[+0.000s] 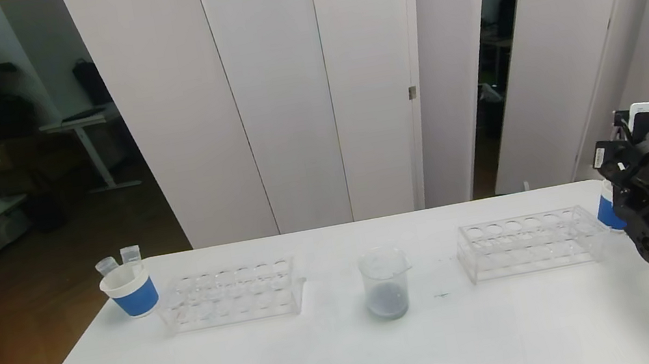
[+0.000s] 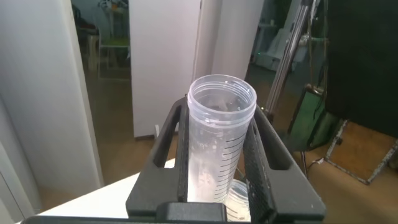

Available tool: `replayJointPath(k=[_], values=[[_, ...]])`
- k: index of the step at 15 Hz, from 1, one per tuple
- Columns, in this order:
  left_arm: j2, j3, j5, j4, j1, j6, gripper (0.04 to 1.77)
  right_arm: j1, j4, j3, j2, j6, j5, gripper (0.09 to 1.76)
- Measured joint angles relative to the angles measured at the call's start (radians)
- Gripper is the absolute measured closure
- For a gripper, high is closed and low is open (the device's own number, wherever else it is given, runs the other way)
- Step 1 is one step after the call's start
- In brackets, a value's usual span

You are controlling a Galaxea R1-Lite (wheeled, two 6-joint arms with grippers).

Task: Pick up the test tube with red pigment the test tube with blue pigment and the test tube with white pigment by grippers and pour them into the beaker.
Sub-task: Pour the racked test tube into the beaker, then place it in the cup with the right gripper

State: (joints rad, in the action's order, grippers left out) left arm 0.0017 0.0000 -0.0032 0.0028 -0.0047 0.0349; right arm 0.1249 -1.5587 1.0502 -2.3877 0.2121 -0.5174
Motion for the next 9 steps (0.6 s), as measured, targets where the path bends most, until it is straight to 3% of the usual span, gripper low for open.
replayJointPath(k=[9], values=[[0.000,0.000,0.000,0.000,0.000,0.000,0.07,0.021,0.006,-0.070,-0.034,-0.003,0.042,1.27]])
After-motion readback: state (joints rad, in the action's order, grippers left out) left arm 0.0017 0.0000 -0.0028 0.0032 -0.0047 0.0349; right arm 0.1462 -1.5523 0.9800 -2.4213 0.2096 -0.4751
